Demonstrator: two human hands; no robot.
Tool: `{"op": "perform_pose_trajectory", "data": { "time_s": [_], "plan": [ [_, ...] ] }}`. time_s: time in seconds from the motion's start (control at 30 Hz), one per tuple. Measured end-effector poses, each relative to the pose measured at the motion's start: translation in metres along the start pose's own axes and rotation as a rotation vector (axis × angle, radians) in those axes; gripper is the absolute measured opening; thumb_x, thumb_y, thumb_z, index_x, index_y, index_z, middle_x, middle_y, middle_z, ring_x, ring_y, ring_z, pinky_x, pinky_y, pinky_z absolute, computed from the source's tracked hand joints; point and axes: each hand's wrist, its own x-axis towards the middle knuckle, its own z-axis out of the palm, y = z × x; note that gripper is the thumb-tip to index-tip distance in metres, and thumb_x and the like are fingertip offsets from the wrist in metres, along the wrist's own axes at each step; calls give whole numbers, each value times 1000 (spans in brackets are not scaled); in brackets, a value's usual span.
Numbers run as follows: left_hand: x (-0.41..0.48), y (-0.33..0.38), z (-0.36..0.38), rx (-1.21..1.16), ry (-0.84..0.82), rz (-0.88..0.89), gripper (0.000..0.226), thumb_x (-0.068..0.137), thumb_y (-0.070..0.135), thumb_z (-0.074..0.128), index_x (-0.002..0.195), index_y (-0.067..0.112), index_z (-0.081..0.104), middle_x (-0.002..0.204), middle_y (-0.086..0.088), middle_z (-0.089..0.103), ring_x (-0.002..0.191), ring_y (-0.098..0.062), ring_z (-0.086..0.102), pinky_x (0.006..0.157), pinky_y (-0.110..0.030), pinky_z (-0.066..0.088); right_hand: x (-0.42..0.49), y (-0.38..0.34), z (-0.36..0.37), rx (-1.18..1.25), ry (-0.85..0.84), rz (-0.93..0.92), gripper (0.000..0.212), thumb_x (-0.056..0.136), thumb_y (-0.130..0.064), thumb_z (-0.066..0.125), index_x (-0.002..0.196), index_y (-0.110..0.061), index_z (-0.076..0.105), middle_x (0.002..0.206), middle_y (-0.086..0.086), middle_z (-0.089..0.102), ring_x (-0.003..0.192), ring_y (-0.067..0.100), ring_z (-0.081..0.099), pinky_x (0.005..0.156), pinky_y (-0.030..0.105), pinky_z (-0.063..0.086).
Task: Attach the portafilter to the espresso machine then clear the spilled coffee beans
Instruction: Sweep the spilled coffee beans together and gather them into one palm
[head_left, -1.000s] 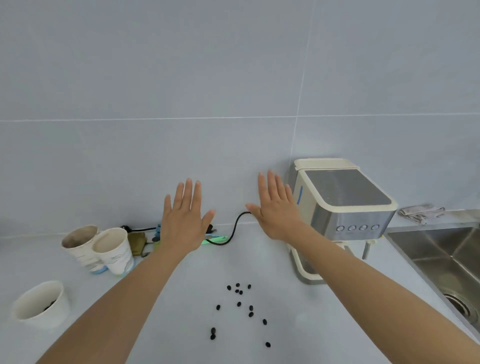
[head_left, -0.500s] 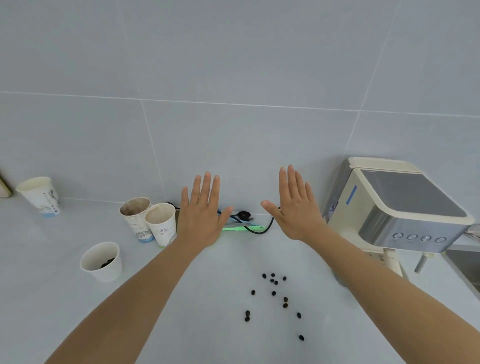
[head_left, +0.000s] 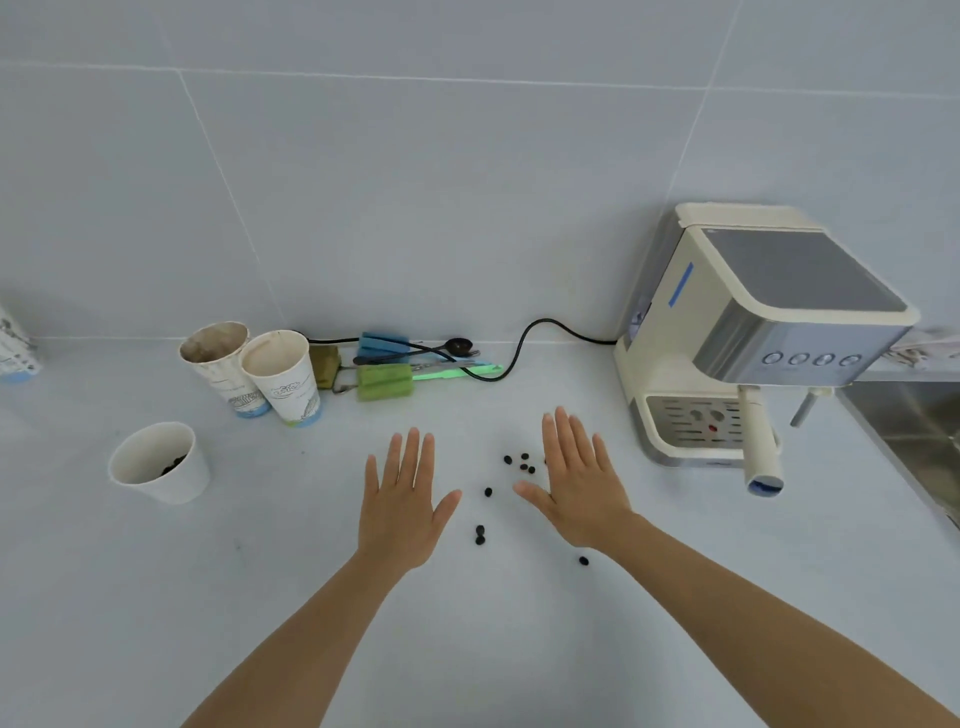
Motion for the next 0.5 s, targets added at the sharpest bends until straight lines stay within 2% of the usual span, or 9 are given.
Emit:
{"op": "perform_pose_trajectory", "data": {
  "time_s": [0.07, 0.1, 0.13, 0.17, 0.2, 0.3, 0.37, 0.5],
  "plan": [
    [-10, 1, 14, -3, -12, -4, 79, 91, 57, -5, 136, 5, 35, 136, -12, 53, 124, -29, 52, 101, -45, 42, -9, 5, 17, 10, -50, 22, 114, 31, -75, -48, 126, -13, -35, 135, 3, -39, 140, 22, -24, 116, 40, -8],
    [-14, 2, 19, -1, -42, 3, 91, 84, 63, -15, 144, 5, 21, 148, -12, 34, 135, -29, 34, 112, -43, 26, -13, 7, 26, 12, -73, 33, 115, 31, -75, -48, 126, -12, -35, 135, 3, -39, 138, 21, -25, 116, 40, -8],
    [-17, 3, 26, -17, -75, 36, 99, 72, 69, -27, 145, 8, 0, 153, -8, 7, 141, -26, 7, 116, -42, 6, -17, 10, 34, 13, -96, 48, 116, 30, -74, -49, 125, -10, -36, 135, 3, -39, 135, 20, -28, 116, 40, -8],
    [-22, 4, 30, -53, -126, 55, 103, 57, 71, -38, 139, 12, -16, 148, -3, -15, 136, -23, -15, 113, -40, -8, -21, 12, 42, 16, -118, 67, 116, 29, -74, -49, 125, -9, -36, 135, 3, -39, 132, 18, -31, 116, 40, -8],
    [-26, 6, 34, -79, -159, 56, 106, 46, 70, -45, 133, 14, -25, 142, 1, -27, 130, -20, -27, 110, -39, -14, -25, 14, 49, 20, -141, 88, 117, 28, -74, -50, 125, -8, -36, 135, 3, -39, 129, 16, -32, 116, 39, -8],
    [-32, 9, 44, -56, -260, 46, 111, 31, 65, -53, 127, 12, -34, 136, 0, -37, 125, -16, -35, 111, -37, -19, -34, 21, 68, 47, -200, 155, 116, 28, -72, -51, 124, -9, -37, 134, 2, -40, 138, 19, -27, 116, 39, -7],
    [-33, 11, 50, -61, -295, 48, 112, 30, 64, -54, 126, 11, -34, 136, 0, -38, 125, -16, -35, 106, -35, -26, -39, 25, 77, 75, -231, 192, 117, 27, -72, -51, 123, -8, -37, 136, 2, -38, 142, 23, -20, 117, 39, -6],
    [-31, 13, 61, -81, -335, 90, 110, 33, 66, -52, 128, 12, -31, 138, 1, -35, 126, -15, -33, 99, -36, -26, -44, 29, 90, 107, -278, 260, 119, 23, -70, -53, 124, -9, -37, 137, 0, -37, 143, 23, -19, 118, 38, -5]
  ]
}}
